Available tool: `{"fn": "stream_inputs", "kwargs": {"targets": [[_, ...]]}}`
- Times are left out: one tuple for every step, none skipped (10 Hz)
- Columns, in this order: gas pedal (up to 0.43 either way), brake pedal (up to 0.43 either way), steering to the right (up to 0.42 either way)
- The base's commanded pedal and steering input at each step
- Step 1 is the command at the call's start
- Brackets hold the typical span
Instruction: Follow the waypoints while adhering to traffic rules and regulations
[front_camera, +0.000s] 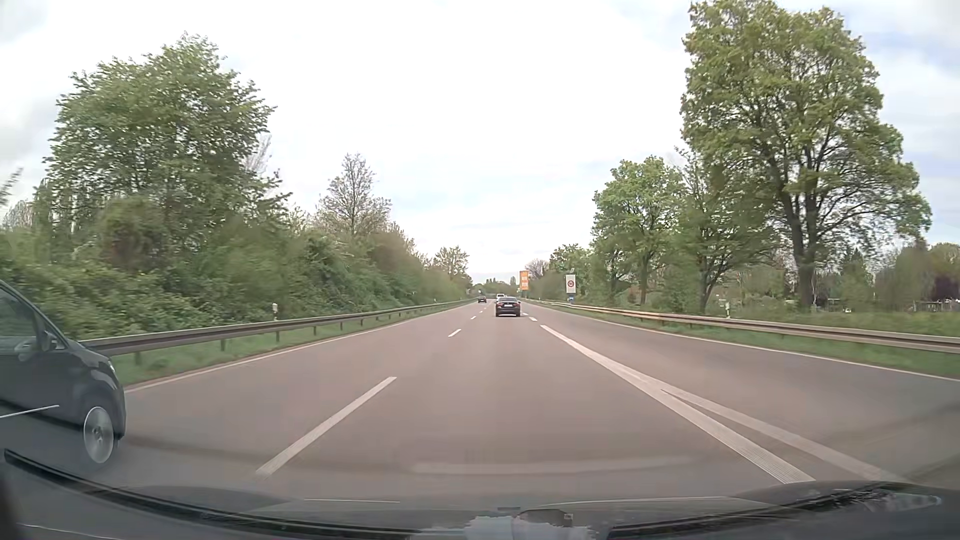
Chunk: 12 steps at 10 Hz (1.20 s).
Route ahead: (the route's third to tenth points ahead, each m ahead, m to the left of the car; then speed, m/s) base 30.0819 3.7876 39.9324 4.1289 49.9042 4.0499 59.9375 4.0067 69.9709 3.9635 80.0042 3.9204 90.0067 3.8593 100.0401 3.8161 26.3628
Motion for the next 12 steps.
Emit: {"fn": "stream_inputs", "kwargs": {"targets": [[0.130,0.000,0.000],[0.130,0.000,0.000],[0.130,0.000,0.000],[0.130,0.000,0.000],[0.130,0.000,0.000],[0.130,0.000,0.000],[0.130,0.000,0.000],[0.130,0.000,0.000],[0.130,0.000,0.000],[0.130,0.000,0.000],[0.130,0.000,0.000],[0.130,0.000,0.000]]}}
